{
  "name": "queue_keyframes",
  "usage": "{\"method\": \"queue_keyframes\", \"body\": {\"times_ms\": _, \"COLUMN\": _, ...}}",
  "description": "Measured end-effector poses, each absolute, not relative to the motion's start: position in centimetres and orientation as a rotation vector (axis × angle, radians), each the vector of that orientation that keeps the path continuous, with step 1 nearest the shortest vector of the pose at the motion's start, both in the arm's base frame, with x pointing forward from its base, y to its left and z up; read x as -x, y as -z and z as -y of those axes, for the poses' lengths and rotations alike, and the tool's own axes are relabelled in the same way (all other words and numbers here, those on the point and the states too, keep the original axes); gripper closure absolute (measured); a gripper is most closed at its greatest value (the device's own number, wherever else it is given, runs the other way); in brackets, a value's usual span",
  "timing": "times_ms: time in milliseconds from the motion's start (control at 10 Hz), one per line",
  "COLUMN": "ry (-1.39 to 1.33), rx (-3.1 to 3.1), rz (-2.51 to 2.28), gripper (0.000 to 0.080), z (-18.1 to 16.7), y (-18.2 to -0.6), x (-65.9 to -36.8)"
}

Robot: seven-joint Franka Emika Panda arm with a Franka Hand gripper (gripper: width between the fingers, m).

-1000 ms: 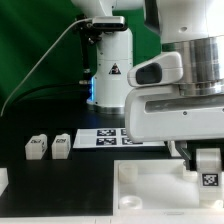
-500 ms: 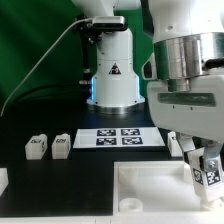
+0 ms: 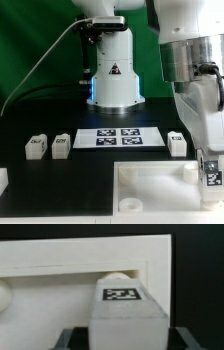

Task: Assemble one leg

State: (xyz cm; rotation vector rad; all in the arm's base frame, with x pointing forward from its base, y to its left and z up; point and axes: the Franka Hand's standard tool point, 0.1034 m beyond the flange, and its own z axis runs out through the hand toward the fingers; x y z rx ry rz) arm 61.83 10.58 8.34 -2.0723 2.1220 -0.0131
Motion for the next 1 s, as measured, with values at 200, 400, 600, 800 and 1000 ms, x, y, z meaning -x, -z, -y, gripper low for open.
{"method": "queue_keyframes", "body": {"times_ms": 200, "ry": 0.014, "rx": 2.093, "rz": -2.103, "gripper": 0.0286, "z": -10.64, "y": -8.27, "x": -61.78}}
{"method": "queue_keyframes", "body": {"times_ms": 400, "ry": 0.045, "rx": 2.348, "rz": -1.83, "gripper": 0.0179, "z": -11.26, "y": -7.91, "x": -61.75}}
{"method": "queue_keyframes", "body": {"times_ms": 600, "ry": 0.069, "rx": 2.655, "rz": -1.352, "gripper": 0.0151, "z": -11.4, "y": -8.51, "x": -62.1}}
{"method": "queue_keyframes", "body": {"times_ms": 800, "ry": 0.086, "rx": 2.759, "rz": -1.142, "gripper": 0.015, "z": -11.4, "y": -8.57, "x": -62.05}}
{"method": "queue_keyframes", "body": {"times_ms": 1000, "ry": 0.113, "rx": 2.898, "rz": -0.802, "gripper": 0.015, "z": -11.21, "y": -8.44, "x": -62.03}}
